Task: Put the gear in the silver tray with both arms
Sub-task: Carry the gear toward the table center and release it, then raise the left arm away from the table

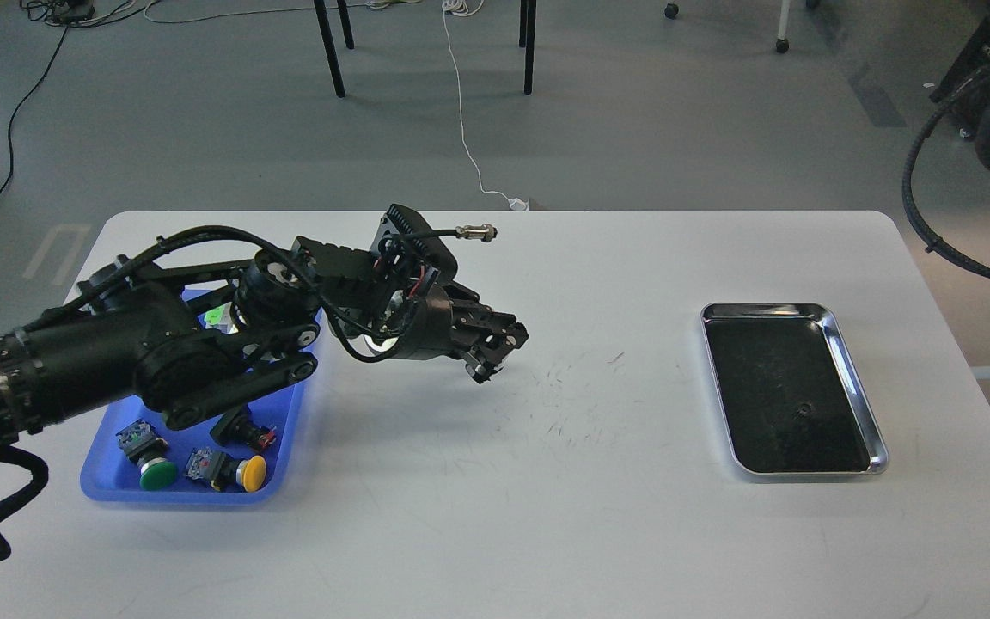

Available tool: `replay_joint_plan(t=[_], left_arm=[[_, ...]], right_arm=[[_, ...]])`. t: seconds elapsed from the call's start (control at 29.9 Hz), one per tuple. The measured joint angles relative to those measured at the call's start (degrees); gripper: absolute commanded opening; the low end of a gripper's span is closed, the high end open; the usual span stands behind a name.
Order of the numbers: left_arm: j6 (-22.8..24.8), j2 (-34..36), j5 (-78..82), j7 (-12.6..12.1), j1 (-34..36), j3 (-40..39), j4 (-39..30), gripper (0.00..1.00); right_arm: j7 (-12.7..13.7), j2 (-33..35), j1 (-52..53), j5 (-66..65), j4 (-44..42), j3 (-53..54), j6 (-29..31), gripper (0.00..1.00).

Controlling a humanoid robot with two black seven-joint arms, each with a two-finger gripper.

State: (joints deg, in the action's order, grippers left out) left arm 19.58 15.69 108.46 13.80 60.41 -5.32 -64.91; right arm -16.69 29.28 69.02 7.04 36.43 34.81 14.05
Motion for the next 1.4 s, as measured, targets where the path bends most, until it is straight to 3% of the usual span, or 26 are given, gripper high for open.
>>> replay_joint_plan(t=[0.3,0.53,0.87,1.0,1.17,1.4], left_arm=[[-0.32,-8.62,0.78,-0.75,-0.39,4.61,3.09,0.17],[-0.45,-12.67,5.78,-2.56,-4.76,8.11,3.85,0.19],[-2.23,-15.68,5.75,-2.69,-5.2,7.68,8.26,0.47],[-2.86,-15.63,5.1,-2.66,-5.04,6.06,8.31,0.85],[-5.47,-14.24,-4.38,-2.23,-4.76,-4.03,7.81,0.88],[-4.56,-6.44,-41.55,-1.92,-3.38,-13.7,8.12,0.96]], right_arm=[[0.12,-6.8,1.71,-0.01,-0.5,-3.51,-2.66,0.98],[0.0,-8.15,1.72,-0.01,-0.36,-3.52,-3.38,0.98],[-0.14,-8.12,1.3,-0.01,0.06,-3.6,-3.43,0.98],[-0.18,-8.11,1.06,-0.01,0.17,-3.69,-3.43,0.98],[-0.19,-7.43,0.24,-0.03,2.01,-3.92,-3.23,0.98],[-0.45,-0.64,-0.98,-1.25,8.8,-4.54,-0.44,0.98]])
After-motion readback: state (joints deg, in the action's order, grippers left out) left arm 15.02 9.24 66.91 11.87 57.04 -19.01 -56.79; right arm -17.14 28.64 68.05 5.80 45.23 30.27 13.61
